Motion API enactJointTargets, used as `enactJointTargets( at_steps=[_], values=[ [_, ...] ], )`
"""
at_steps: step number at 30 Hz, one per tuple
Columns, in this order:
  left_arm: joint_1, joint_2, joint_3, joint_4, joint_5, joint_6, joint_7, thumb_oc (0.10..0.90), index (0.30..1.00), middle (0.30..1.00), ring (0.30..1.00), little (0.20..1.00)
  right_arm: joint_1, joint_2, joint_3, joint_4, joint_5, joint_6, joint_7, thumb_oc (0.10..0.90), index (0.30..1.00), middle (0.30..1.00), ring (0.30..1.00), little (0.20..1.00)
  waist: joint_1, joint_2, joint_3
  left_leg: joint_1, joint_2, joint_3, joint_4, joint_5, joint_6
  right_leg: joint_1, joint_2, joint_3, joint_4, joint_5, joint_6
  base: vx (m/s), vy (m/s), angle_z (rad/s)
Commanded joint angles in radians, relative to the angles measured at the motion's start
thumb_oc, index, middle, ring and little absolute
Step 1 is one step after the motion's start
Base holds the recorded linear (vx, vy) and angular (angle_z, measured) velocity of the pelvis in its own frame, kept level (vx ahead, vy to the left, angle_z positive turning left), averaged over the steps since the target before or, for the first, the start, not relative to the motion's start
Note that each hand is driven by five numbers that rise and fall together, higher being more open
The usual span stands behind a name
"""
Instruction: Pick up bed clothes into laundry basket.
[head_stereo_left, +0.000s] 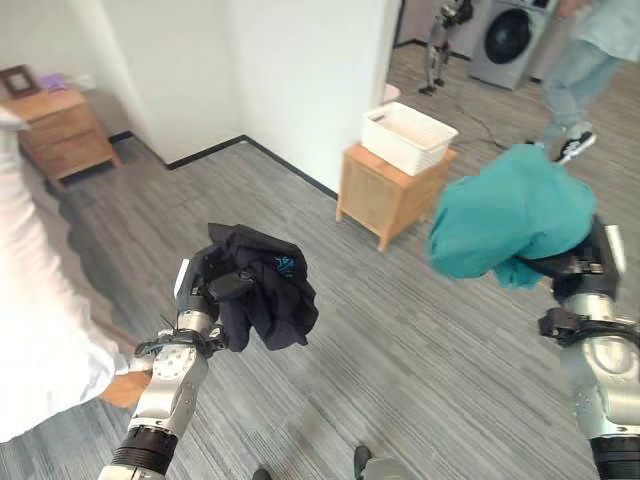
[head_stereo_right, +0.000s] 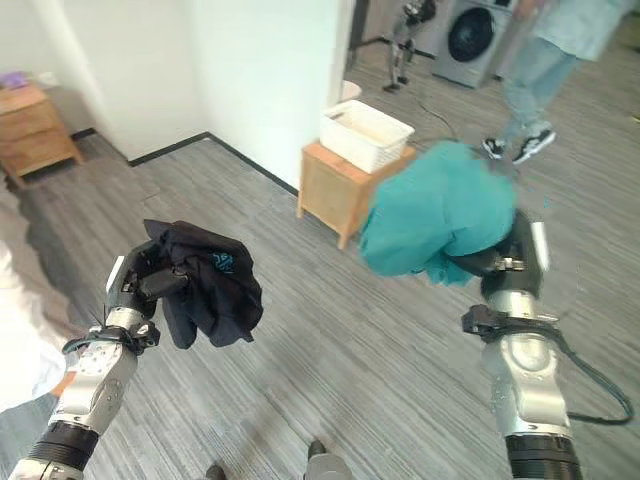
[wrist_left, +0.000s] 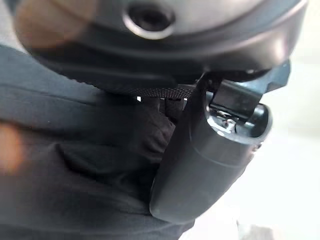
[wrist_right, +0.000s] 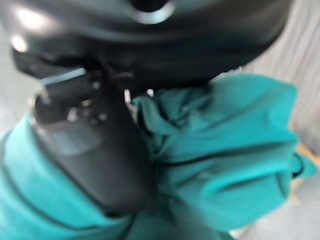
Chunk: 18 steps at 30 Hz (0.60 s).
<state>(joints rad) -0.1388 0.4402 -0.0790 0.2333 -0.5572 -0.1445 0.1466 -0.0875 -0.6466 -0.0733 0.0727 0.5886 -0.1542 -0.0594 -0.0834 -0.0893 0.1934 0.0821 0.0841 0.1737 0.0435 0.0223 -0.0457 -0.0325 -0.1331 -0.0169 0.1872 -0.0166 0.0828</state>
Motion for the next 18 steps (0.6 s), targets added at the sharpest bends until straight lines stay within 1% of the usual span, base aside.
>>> enactJointTargets(
  at_steps=[1,2,3,6,7,8,12,13,14,17,18],
  values=[
    [-0.021,0.018,0.078,-0.064,0.008,-0.127,0.022,0.4,0.3,0.3,0.3,0.3,-0.085,0.013,-0.029,-0.124,-0.047,-0.08,0.007,0.4,0.3,0.3,0.3,0.3,-0.009,-0.007,-0.093,-0.017,0.037,-0.015,0.0,-0.039,-0.02,0.047,0.025,0.062,-0.058,-0.04,0.037,0.06,0.104,0.01],
    [0.008,0.009,0.091,-0.066,0.016,-0.121,0.023,0.4,0.3,0.3,0.3,0.3,-0.07,0.032,-0.032,-0.14,-0.068,-0.074,0.004,0.4,0.3,0.3,0.3,0.3,-0.009,-0.007,-0.096,-0.01,0.033,-0.008,-0.004,-0.045,-0.016,0.047,0.024,0.07,-0.062,-0.039,0.038,0.04,0.053,-0.11],
    [0.009,0.009,0.091,-0.066,0.016,-0.12,0.023,0.4,0.3,0.3,0.3,0.3,-0.069,0.033,-0.032,-0.141,-0.069,-0.073,0.004,0.4,0.3,0.3,0.3,0.3,-0.008,-0.007,-0.097,-0.01,0.033,-0.008,-0.004,-0.045,-0.016,0.047,0.024,0.07,-0.062,-0.039,0.038,0.07,0.066,-0.08],
    [0.092,-0.019,0.146,-0.084,0.041,-0.114,0.022,0.4,0.3,0.3,0.3,0.3,0.017,0.075,-0.092,-0.145,-0.109,-0.066,-0.002,0.4,0.3,0.3,0.3,0.3,-0.019,0.001,-0.103,0.011,0.023,0.01,-0.023,-0.053,-0.008,0.048,0.019,0.096,-0.08,-0.031,0.042,0.08,0.064,-0.17],
    [0.12,-0.035,0.167,-0.097,0.048,-0.114,0.026,0.4,0.3,0.3,0.3,0.3,0.067,0.095,-0.127,-0.139,-0.118,-0.065,-0.009,0.4,0.3,0.3,0.3,0.3,-0.025,0.003,-0.107,0.017,0.02,0.019,-0.03,-0.056,-0.005,0.046,0.018,0.108,-0.087,-0.026,0.044,0.06,0.035,-0.22],
    [0.122,-0.036,0.166,-0.099,0.048,-0.113,0.026,0.4,0.3,0.3,0.3,0.3,0.07,0.096,-0.128,-0.141,-0.118,-0.064,-0.009,0.4,0.3,0.3,0.3,0.3,-0.023,0.003,-0.108,0.018,0.02,0.02,-0.031,-0.056,-0.005,0.046,0.018,0.11,-0.088,-0.026,0.044,0.06,0.03,-0.15],
    [0.167,-0.074,0.19,-0.109,0.076,-0.11,0.03,0.4,0.3,0.3,0.3,0.3,0.177,0.175,-0.206,-0.115,-0.09,-0.077,-0.022,0.4,0.3,0.3,0.3,0.3,-0.045,0.011,-0.11,0.028,0.015,0.044,-0.038,-0.066,-0.002,0.038,0.016,0.137,-0.102,-0.018,0.049,0.04,0.026,-0.26],
    [0.176,-0.085,0.194,-0.111,0.08,-0.114,0.026,0.4,0.3,0.3,0.3,0.3,0.214,0.206,-0.226,-0.096,-0.084,-0.085,-0.027,0.4,0.3,0.3,0.3,0.3,-0.062,0.014,-0.104,0.029,0.013,0.054,-0.034,-0.073,0.0,0.028,0.016,0.15,-0.104,-0.014,0.051,0.01,0.029,-0.39],
    [0.177,-0.085,0.194,-0.111,0.08,-0.114,0.026,0.4,0.3,0.3,0.3,0.3,0.216,0.207,-0.227,-0.098,-0.084,-0.085,-0.027,0.4,0.3,0.3,0.3,0.3,-0.06,0.014,-0.105,0.029,0.013,0.056,-0.034,-0.074,0.0,0.027,0.016,0.152,-0.103,-0.014,0.052,0.02,0.031,-0.34],
    [0.186,-0.101,0.198,-0.121,0.083,-0.125,0.02,0.4,0.3,0.3,0.3,0.3,0.266,0.263,-0.23,-0.079,-0.067,-0.09,-0.021,0.4,0.3,0.3,0.3,0.3,-0.089,0.024,-0.094,0.034,0.01,0.085,-0.024,-0.092,0.005,0.01,0.017,0.178,-0.087,-0.016,0.057,0.05,0.037,-0.37],
    [0.186,-0.101,0.198,-0.121,0.083,-0.125,0.019,0.4,0.3,0.3,0.3,0.3,0.266,0.264,-0.23,-0.08,-0.067,-0.09,-0.021,0.4,0.3,0.3,0.3,0.3,-0.088,0.024,-0.094,0.034,0.01,0.087,-0.023,-0.093,0.005,0.008,0.018,0.179,-0.085,-0.017,0.057,0.05,0.038,-0.4]
  ],
)
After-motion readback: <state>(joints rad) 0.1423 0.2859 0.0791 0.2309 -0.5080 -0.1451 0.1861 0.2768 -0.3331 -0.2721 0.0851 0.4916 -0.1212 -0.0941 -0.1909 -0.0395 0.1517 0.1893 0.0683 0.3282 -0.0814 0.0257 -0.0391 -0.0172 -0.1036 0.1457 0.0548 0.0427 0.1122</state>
